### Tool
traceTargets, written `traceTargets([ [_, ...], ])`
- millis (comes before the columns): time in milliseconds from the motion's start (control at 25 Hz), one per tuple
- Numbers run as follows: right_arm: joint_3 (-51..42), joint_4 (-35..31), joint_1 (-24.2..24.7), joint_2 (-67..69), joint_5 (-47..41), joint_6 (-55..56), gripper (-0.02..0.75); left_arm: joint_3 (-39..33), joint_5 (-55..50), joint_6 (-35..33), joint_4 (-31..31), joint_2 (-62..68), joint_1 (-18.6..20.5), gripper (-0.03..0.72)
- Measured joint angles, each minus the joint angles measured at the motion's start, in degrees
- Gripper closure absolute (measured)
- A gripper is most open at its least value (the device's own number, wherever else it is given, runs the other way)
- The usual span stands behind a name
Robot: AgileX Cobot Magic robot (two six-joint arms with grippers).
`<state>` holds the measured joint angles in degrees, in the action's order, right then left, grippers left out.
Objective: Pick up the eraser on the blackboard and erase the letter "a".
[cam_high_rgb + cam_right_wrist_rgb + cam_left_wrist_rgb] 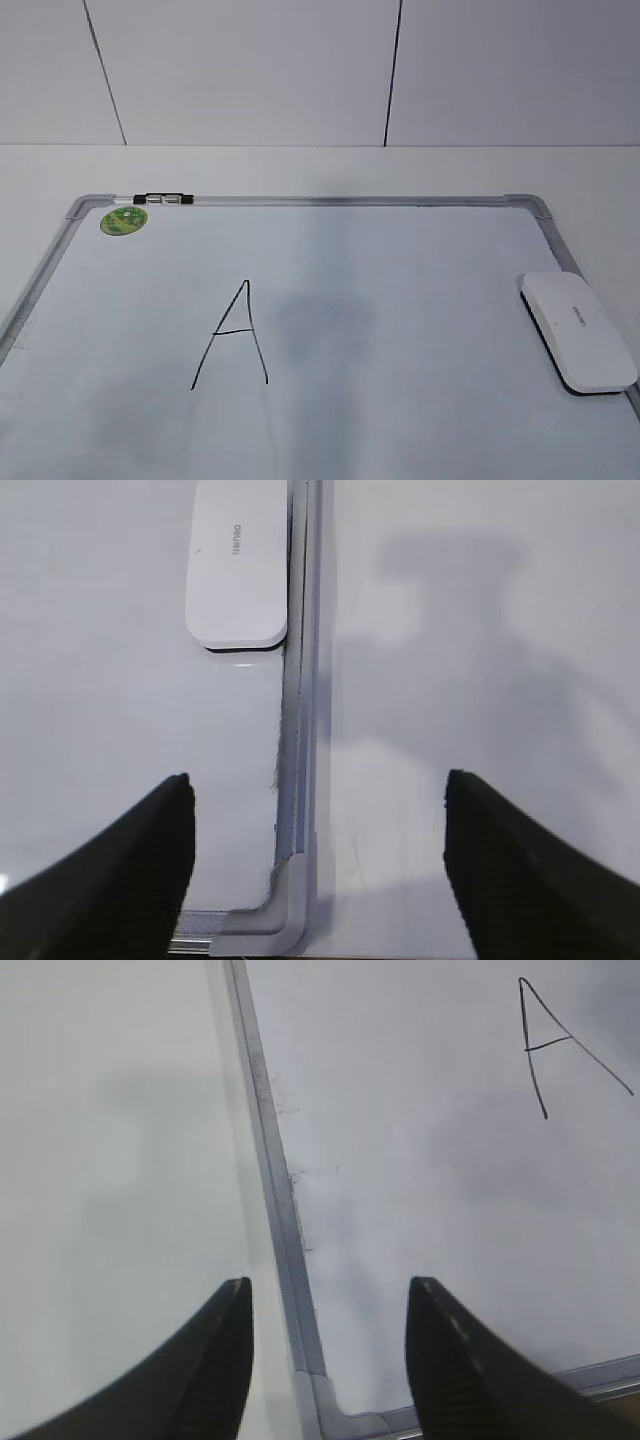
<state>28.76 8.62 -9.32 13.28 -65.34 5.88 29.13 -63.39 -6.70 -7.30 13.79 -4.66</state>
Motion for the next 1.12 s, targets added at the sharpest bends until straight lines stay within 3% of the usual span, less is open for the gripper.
traceTargets([
  [560,0.00,0.00,0.46,-1.11,0.00,0.00,0.146,0.00,0.11,0.00,0.00,-1.30,0.00,0.316],
  [920,-0.08,0.19,10.60,-9.70,-0.10,0.00,0.146,0.00,0.11,0.00,0.00,-10.91,3.30,0.317],
  [1120,-0.08,0.19,11.65,-14.10,-0.22,0.00,0.146,0.00,0.03,0.00,-0.20,-13.17,4.30,0.317],
])
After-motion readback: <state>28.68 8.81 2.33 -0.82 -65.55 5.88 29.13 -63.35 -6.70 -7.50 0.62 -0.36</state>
